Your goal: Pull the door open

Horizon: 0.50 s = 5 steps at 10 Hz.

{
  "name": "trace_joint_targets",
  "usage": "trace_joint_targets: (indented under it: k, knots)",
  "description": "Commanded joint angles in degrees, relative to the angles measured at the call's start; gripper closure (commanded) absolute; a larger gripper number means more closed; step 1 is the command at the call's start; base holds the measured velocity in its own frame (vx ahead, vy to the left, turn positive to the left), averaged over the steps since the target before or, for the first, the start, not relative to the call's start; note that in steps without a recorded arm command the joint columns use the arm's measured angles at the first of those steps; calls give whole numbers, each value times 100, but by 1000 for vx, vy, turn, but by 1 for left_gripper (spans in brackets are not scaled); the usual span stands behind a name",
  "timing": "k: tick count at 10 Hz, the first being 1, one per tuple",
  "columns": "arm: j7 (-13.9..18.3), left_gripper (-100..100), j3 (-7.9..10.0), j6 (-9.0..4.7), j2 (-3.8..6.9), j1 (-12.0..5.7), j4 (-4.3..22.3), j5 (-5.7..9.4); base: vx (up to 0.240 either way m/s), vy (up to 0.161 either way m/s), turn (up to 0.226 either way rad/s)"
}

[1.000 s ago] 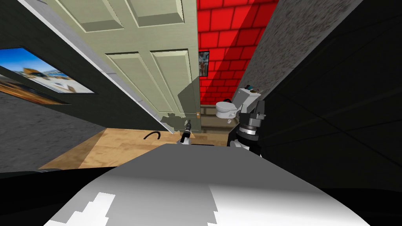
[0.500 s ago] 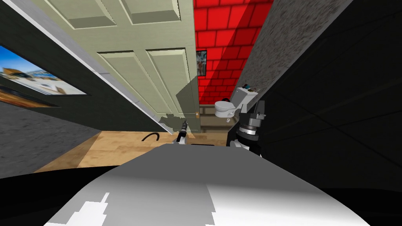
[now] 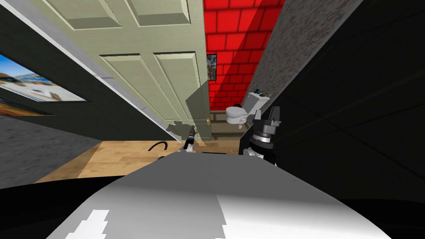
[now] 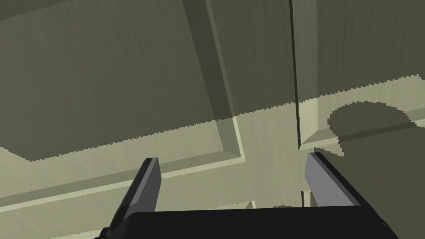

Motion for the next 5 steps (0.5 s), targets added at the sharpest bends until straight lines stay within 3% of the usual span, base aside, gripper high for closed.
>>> trace_joint_targets:
  k: [1, 2, 5]
  knots:
    - [43, -100, 164, -88, -88, -97, 131, 93, -17, 8, -151]
    - [41, -100, 215, -116, -217, -111, 132, 127, -15, 3, -226]
    - [33, -100, 295, -179, -543, -134, 130, 179, 78, -51, -84]
